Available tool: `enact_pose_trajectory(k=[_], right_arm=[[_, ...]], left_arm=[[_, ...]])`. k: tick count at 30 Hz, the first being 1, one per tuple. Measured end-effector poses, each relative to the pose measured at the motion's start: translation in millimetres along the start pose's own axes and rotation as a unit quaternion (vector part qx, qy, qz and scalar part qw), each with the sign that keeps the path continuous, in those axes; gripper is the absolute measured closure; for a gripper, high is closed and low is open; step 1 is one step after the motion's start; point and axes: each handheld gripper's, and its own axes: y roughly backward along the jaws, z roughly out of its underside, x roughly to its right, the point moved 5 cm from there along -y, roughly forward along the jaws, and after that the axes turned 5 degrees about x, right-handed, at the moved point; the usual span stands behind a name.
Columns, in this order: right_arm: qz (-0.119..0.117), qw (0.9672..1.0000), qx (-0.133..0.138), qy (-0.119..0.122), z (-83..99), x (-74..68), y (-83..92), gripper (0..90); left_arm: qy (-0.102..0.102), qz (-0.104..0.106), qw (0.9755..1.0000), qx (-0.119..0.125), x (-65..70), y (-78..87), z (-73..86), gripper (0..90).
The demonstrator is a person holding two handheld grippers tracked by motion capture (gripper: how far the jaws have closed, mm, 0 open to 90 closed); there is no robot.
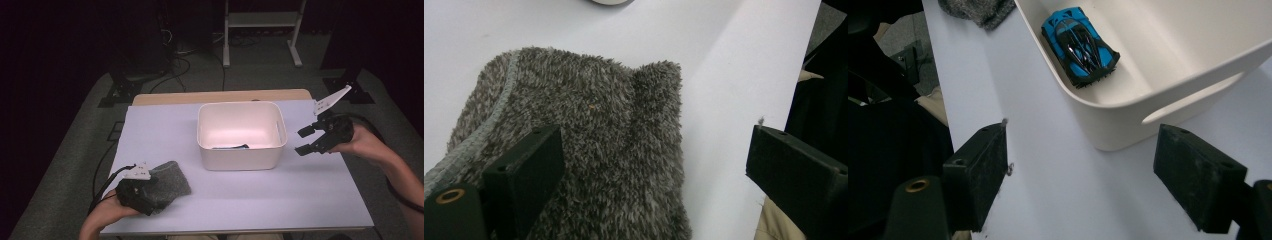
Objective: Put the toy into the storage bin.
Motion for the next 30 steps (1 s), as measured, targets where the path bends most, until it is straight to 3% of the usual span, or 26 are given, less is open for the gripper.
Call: enact_pose_trajectory(k=[18, 30], right_arm=[[-0.002, 0.9997, 0.009, -0.022, 30.6, 3.4, -5.3, 18.1], [-0.001, 0.9988, 0.017, -0.046, 63.6, 9.9, -15.9, 17.3]], left_arm=[[0.001, -0.001, 1.0000, 0.000, 0.8, -0.1, 0.6, 7.9], [0.001, -0.002, 1.0000, -0.001, 0.6, -0.8, 1.5, 7.9]])
